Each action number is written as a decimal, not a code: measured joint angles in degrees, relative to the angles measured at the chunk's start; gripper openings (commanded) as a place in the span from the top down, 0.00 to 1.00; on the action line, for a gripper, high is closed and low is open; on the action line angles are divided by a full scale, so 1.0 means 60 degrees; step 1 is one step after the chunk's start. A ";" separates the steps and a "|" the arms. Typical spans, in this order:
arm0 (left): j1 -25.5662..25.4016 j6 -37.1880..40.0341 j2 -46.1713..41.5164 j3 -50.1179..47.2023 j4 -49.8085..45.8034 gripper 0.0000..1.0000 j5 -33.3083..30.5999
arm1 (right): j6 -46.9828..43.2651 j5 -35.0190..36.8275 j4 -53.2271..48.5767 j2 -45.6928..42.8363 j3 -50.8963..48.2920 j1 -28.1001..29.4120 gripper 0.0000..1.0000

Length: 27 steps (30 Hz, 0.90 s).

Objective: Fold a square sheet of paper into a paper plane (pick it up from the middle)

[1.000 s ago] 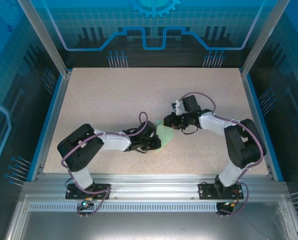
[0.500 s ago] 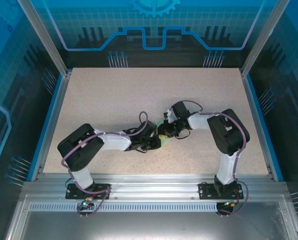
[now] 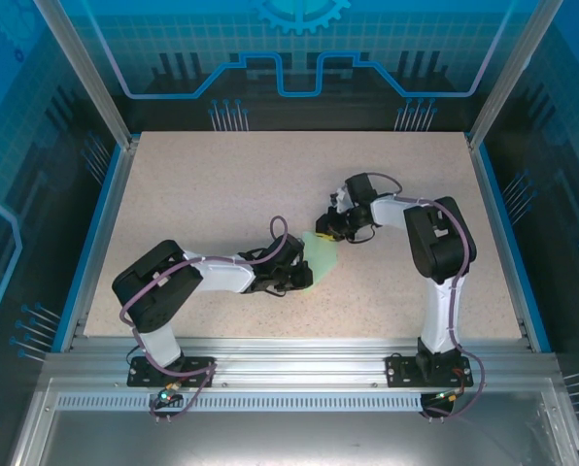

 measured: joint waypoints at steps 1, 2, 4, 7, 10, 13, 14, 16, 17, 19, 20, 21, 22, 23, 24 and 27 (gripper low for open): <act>-0.0004 0.0000 0.0007 0.0000 0.0000 0.88 -0.0007 | -0.0036 0.0106 -0.0062 0.0102 0.0208 -0.0084 0.80; -0.0004 0.0000 0.0007 0.0000 0.0000 0.88 -0.0015 | -0.0076 0.0208 -0.0102 0.0182 0.0375 -0.0153 0.80; -0.0018 0.0000 0.0007 0.0000 0.0004 0.88 -0.0036 | -0.0215 0.0503 -0.0193 0.0331 0.0739 -0.0317 0.79; -0.0022 0.0000 0.0007 0.0000 0.0004 0.88 -0.0051 | -0.0375 0.0772 -0.0372 0.0390 0.1064 -0.0532 0.78; -0.0029 0.0000 0.0007 0.0000 0.0007 0.88 -0.0062 | -0.0499 0.0907 -0.0514 0.0255 0.1104 -0.0612 0.76; -0.0036 -0.0004 0.0007 0.0011 0.0000 0.88 -0.0069 | -0.0565 0.0914 -0.0579 -0.0302 0.0703 -0.0597 0.75; -0.0036 -0.0004 0.0007 0.0022 -0.0007 0.88 -0.0069 | -0.0565 0.0903 -0.0565 -0.0579 0.0481 -0.0594 0.75; -0.0036 0.0000 0.0007 0.0044 -0.0044 0.87 -0.0069 | -0.0557 0.0820 -0.0459 -0.1322 -0.0113 -0.0539 0.75; -0.0036 -0.0004 0.0007 0.0055 -0.0062 0.87 -0.0069 | -0.0561 0.0772 -0.0408 -0.1610 -0.0339 -0.0484 0.76; -0.0036 0.0000 0.0007 0.0091 -0.0127 0.87 -0.0069 | -0.0528 0.0616 -0.0240 -0.2106 -0.0787 -0.0222 0.76; -0.0036 0.0000 0.0011 0.0109 -0.0157 0.87 -0.0069 | -0.0506 0.0554 -0.0131 -0.2237 -0.0965 -0.0062 0.77; -0.0036 0.0000 0.0011 0.0120 -0.0182 0.87 -0.0069 | -0.0444 0.0426 0.0036 -0.2342 -0.1198 0.0160 0.77; -0.0036 0.0000 0.0018 0.0127 -0.0189 0.87 -0.0069 | -0.0375 0.0321 0.0178 -0.2364 -0.1392 0.0379 0.77; -0.0036 0.0000 0.0018 0.0127 -0.0193 0.87 -0.0069 | -0.0299 0.0226 0.0273 -0.2361 -0.1563 0.0590 0.77; -0.0036 0.0000 0.0018 0.0131 -0.0197 0.87 -0.0069 | -0.0226 0.0182 0.0339 -0.2331 -0.1727 0.0790 0.78; -0.0040 0.0000 0.0018 0.0164 -0.0244 0.87 -0.0069 | -0.0080 0.0153 0.0404 -0.2135 -0.2011 0.1202 0.79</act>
